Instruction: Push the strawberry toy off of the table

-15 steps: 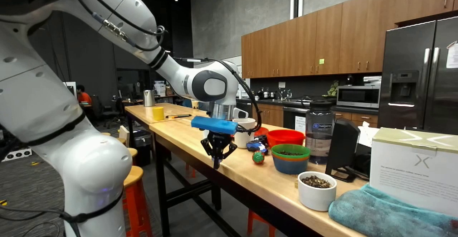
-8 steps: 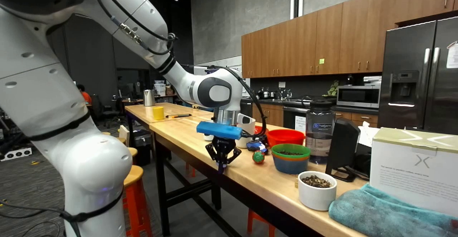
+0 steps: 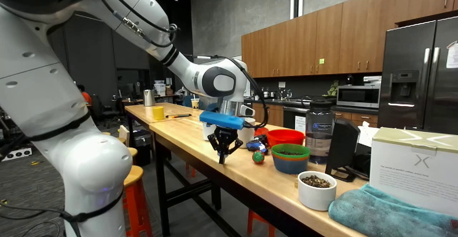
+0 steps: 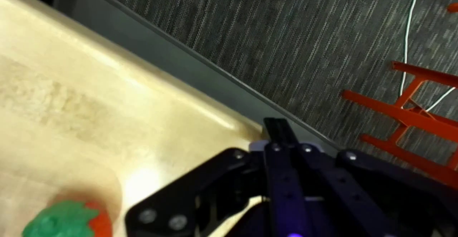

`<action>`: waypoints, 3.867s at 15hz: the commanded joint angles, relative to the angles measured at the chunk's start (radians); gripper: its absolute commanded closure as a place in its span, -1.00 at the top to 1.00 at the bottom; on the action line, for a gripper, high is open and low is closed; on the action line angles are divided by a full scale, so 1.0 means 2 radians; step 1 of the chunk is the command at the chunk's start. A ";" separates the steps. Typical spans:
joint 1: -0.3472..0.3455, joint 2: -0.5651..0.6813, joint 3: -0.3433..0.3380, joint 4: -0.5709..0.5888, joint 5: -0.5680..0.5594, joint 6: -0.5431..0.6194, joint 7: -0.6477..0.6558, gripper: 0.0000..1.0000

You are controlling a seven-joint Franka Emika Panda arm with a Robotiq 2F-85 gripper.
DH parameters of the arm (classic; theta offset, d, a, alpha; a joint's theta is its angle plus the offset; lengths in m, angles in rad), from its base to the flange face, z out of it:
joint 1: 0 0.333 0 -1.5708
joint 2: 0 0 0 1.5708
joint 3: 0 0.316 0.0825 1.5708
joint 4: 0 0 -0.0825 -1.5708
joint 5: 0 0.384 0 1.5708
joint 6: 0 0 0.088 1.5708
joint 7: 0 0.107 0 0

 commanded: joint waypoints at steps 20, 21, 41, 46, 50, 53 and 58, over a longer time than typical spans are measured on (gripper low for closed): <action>-0.003 0.073 0.002 0.050 0.014 0.088 -0.041 -1.00; -0.004 0.081 0.001 0.051 0.017 0.099 -0.043 -1.00; -0.024 0.135 0.001 0.101 0.022 0.150 -0.052 -1.00; -0.047 0.125 0.000 0.107 -0.014 0.162 -0.039 -1.00; -0.056 0.118 0.000 0.112 -0.027 0.157 -0.035 -1.00; -0.057 0.112 0.001 0.110 -0.029 0.154 -0.035 -1.00; -0.060 0.101 0.004 0.104 -0.056 0.119 -0.014 -1.00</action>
